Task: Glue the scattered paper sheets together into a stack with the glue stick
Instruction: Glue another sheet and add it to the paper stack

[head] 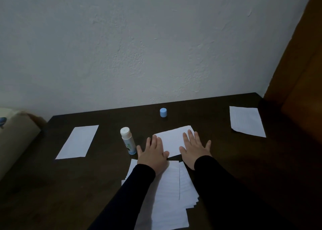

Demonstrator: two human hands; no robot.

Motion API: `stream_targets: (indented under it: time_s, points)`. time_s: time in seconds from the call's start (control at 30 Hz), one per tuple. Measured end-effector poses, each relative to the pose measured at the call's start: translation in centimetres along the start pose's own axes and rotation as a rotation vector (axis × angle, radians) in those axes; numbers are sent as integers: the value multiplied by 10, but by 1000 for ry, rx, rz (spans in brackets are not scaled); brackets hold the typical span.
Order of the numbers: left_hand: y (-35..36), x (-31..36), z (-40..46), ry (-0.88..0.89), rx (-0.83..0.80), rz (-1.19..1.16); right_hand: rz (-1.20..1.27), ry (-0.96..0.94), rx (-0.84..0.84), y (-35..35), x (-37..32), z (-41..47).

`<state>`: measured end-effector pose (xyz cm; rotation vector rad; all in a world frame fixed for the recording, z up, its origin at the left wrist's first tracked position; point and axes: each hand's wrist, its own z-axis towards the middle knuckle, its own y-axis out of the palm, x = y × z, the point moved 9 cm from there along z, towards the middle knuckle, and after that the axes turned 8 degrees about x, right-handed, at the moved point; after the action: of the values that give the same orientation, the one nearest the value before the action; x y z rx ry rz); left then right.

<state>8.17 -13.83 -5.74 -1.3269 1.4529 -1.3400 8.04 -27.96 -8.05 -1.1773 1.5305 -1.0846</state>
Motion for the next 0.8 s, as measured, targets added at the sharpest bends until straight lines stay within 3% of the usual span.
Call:
stream_targets:
  time_s: [0.2, 0.27, 0.33, 0.47, 0.63, 0.8]
  points:
    - [-11, 6, 1, -10, 5, -42, 53, 22, 91, -24, -6, 8]
    - [-20, 6, -10, 13, 111, -184, 85, 26, 148, -33, -2, 10]
    - [-35, -6, -32, -21, 303, -473, 110, 38, 143, -34, 5, 14]
    - [-44, -58, -65, -239, 521, -828, 124, 56, 91, -27, 12, 22]
    - [-38, -118, -68, -559, 660, -908, 129, 50, 131, -27, 6, 18]
    - [-40, -113, -48, -453, 629, -1034, 139, 47, 230, -36, -1, 10]
